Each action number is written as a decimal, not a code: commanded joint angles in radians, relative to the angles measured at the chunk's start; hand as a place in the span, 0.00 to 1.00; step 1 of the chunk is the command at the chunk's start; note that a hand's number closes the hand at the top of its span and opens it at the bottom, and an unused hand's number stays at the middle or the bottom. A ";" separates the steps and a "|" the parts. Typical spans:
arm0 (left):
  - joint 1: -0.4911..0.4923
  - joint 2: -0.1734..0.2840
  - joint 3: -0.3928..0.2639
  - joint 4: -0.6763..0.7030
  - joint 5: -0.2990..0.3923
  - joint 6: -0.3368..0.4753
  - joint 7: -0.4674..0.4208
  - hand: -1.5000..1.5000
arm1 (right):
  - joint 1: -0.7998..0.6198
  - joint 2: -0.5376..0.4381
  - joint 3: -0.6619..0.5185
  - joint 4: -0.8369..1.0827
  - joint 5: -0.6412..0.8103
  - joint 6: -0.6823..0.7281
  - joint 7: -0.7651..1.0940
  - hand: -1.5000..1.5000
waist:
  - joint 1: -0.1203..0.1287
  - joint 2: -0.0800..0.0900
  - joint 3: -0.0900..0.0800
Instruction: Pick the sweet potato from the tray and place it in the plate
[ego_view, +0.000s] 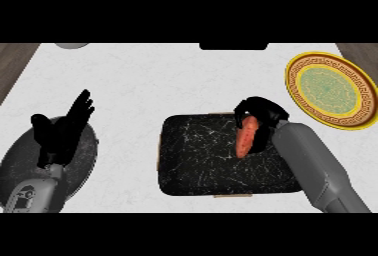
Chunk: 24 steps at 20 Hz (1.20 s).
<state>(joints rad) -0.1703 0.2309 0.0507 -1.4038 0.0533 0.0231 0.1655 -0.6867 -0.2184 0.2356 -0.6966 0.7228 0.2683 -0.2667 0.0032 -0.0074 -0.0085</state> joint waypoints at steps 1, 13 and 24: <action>0.017 0.003 -0.004 -0.008 0.014 -0.035 -0.020 0.50 | -0.073 0.090 -0.097 0.077 -0.015 -0.118 0.210 1.00 | 0.019 0.012 0.009; 0.036 -0.005 -0.004 -0.021 -0.008 -0.005 -0.015 0.50 | -0.253 0.082 -0.142 0.049 0.210 -0.758 0.616 1.00 | 0.019 0.006 0.008; -0.020 -0.007 0.017 -0.017 -0.002 0.001 0.026 0.50 | -0.248 -0.065 -0.258 0.037 0.258 -0.917 0.772 1.00 | 0.002 0.009 0.009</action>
<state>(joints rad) -0.1853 0.2264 0.0618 -1.4021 0.0478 0.0198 0.1750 -0.9554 -0.2178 0.0385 -0.6545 1.0153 -0.6211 0.5203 0.0060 0.0007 -0.0004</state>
